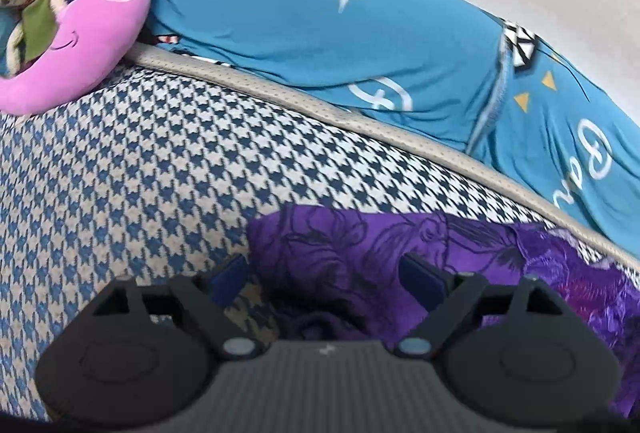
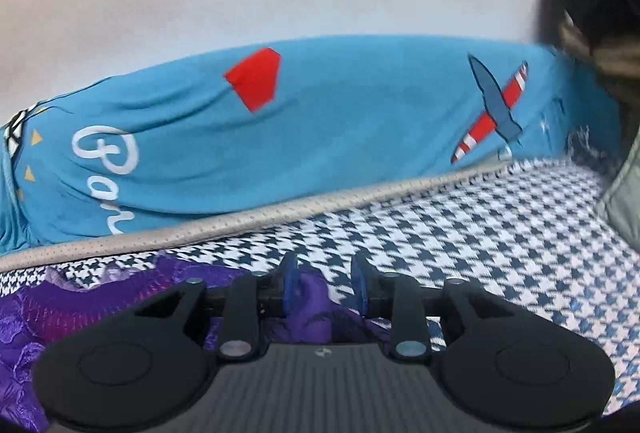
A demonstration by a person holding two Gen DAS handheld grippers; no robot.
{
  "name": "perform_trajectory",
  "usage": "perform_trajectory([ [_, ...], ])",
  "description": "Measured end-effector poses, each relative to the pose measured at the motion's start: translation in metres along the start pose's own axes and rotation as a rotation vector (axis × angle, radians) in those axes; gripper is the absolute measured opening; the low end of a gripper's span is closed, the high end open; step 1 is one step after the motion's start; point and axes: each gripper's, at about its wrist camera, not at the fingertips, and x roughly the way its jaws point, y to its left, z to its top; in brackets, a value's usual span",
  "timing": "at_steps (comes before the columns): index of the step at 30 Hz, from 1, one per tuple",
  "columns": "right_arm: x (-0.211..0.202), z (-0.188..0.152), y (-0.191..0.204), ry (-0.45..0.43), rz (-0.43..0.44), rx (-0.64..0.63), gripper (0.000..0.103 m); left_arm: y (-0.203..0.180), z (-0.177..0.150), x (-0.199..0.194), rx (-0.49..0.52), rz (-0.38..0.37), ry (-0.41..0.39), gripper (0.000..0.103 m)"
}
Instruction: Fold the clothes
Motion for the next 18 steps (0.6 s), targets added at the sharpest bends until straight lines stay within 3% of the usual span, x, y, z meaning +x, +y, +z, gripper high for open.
perform_trajectory([
  [8,-0.013,-0.004,0.034,0.006,0.121,-0.059,0.036,0.030,0.006,0.006,-0.079,0.002,0.040,0.091],
  [18,-0.035,-0.017,0.091,0.099,0.344,-0.091,0.037,0.060,0.010,0.022,-0.175,-0.051,0.112,0.099],
])
